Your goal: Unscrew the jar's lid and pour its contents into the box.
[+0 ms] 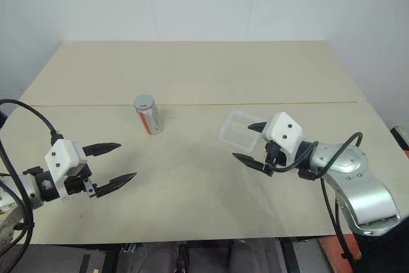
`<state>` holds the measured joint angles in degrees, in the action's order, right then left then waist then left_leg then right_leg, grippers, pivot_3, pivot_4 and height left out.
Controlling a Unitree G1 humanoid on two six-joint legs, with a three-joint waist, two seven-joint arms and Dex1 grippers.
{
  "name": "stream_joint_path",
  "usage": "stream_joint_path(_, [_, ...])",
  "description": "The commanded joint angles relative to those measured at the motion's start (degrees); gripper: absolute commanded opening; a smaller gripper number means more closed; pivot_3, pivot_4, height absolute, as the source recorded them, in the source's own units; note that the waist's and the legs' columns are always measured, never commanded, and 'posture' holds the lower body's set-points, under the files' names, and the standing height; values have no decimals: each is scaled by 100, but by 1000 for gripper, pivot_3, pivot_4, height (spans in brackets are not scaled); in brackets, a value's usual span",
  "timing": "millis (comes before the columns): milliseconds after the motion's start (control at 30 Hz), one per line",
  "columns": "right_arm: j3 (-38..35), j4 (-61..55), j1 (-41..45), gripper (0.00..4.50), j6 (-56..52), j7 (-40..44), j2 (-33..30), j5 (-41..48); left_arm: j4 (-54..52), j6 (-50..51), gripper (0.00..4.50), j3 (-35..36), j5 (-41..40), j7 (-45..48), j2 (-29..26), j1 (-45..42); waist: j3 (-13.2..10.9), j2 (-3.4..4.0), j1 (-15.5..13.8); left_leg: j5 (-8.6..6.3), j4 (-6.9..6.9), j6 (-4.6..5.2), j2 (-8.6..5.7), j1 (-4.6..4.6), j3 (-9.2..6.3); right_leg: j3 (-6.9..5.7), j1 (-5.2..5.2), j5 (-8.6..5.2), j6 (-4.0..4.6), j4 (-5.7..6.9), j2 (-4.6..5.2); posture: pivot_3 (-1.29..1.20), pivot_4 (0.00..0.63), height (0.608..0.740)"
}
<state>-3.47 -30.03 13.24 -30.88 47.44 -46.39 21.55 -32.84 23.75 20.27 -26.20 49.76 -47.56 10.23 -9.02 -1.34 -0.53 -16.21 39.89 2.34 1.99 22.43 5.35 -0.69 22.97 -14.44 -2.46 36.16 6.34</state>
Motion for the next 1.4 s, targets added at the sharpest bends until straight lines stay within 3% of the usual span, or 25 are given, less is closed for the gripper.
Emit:
stream_joint_path(33, [-122, 2, 51, 4500, 216, 22, -48, -43, -120, -102, 4488, 180, -35, -15, 10, 45, 0, 0, 0, 0, 0, 0, 0, 0, 0, 0, 0, 0, 0, 0, 0, 0, 150, 740])
stream_joint_path(400, [-122, 59, -48, 4500, 456, 36, -87, -236, 51, -137, 4488, 124, -3, 19, -4, -157, 0, 0, -3, 0, 1, 0, -1, 0, 0, 0, -1, 0, 0, 0, 0, 0, 150, 740])
stream_joint_path(533, [-95, 64, -87, 4500, 449, -82, -8, -310, 51, -126, 4488, -25, 223, -382, 185, -259, 0, 0, -3, 0, -1, 0, 0, 1, 0, 0, 1, 0, 0, -1, -1, 0, 150, 740])
stream_joint_path(667, [-25, 164, 29, 4500, 476, -394, 294, -420, 469, -1017, 4488, -450, 1328, -1366, 817, -480, 0, 0, -9, 0, -1, 0, -3, -3, -1, 0, -6, 1, 0, -2, 0, 0, 150, 740])
stream_joint_path(767, [92, 302, 239, 4500, 429, -696, 594, -585, 864, -1594, 4488, -745, 1771, -2129, 1660, -669, 1, -3, -7, 0, 2, 0, -3, -11, -2, -1, -19, 5, -1, -3, 0, 0, 150, 740])
stream_joint_path(867, [161, 298, 319, 4500, 398, -868, 774, -673, 1222, -1966, 4488, -920, 2044, -2512, 2144, -753, 1, -3, -11, 0, 2, 0, -3, -5, -3, -2, -12, 6, -2, -4, 1, 0, 150, 740])
stream_joint_path(1033, [244, 250, 288, 4500, 379, -962, 894, -734, 1952, -2566, 4488, -1245, 2464, -3023, 2661, -1108, 1, -3, -28, 1, 3, 0, -6, 7, -3, -4, 1, 7, -2, -1, 6, 0, 150, 740])
stream_joint_path(1133, [262, 230, 258, 4500, 380, -987, 907, -759, 2323, -2753, 4488, -1353, 2311, -3089, 3007, -1356, 2, -5, -26, 0, 8, 5, -7, 9, -5, -8, -4, 10, -8, -3, 9, 0, 150, 740])
stream_joint_path(1400, [239, 44, 176, 4500, 285, -1156, 934, -819, 3594, -3307, 4488, -1625, 2831, -3603, 3266, -2081, 2, -5, -14, 0, 7, 6, -7, 13, -4, -8, 4, 11, -9, -1, 6, 0, 150, 740])
